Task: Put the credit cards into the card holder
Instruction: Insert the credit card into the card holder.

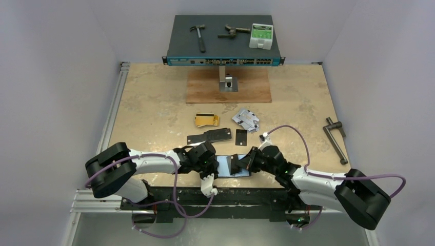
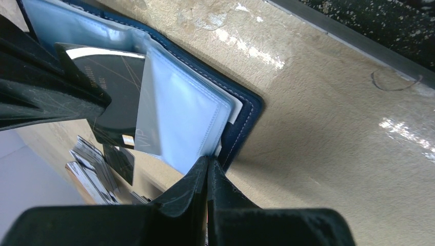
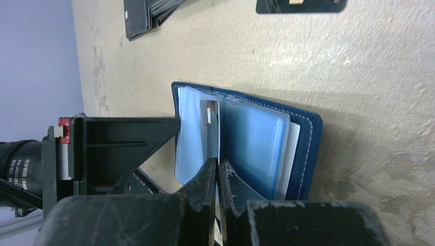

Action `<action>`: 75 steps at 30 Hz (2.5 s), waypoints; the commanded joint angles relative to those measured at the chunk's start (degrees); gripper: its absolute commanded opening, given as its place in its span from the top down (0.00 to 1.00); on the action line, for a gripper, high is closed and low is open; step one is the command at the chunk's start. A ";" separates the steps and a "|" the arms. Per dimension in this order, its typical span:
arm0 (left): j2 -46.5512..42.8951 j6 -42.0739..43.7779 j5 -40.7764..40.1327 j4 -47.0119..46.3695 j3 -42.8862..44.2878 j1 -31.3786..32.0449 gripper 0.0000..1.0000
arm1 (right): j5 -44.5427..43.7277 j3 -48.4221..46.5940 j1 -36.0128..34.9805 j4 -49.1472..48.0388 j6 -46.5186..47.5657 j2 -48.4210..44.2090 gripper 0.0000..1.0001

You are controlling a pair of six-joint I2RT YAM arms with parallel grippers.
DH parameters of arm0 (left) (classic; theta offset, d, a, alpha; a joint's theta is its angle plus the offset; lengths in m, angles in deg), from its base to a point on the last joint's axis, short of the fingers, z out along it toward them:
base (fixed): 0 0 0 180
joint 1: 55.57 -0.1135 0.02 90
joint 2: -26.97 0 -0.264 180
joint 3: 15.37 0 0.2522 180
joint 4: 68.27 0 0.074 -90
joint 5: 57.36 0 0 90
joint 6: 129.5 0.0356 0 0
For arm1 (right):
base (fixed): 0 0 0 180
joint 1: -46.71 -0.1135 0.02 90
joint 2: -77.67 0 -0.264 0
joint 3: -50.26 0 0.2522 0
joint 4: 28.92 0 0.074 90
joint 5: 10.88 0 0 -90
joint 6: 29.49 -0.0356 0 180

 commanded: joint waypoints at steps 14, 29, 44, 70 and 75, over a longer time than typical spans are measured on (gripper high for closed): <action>2.61 -0.53 0.68 7.39 -0.13 0.24 1.00 | -2.71 -1.53 -3.70 -5.87 4.85 12.29 1.00; 2.33 -3.62 -0.37 6.96 -0.06 0.33 1.00 | -8.15 -9.31 -8.53 19.66 7.73 4.26 0.53; 1.65 -5.77 -0.17 5.14 -0.40 0.50 1.00 | -10.02 -16.18 -13.87 18.76 7.93 10.68 0.55; -0.26 -9.40 -0.12 4.67 -0.61 0.68 1.00 | -11.03 -15.73 -12.36 23.17 6.36 2.01 0.86; -0.76 -10.73 -0.38 5.12 -0.63 0.68 1.00 | -9.23 -15.22 -11.48 24.10 6.34 3.56 0.85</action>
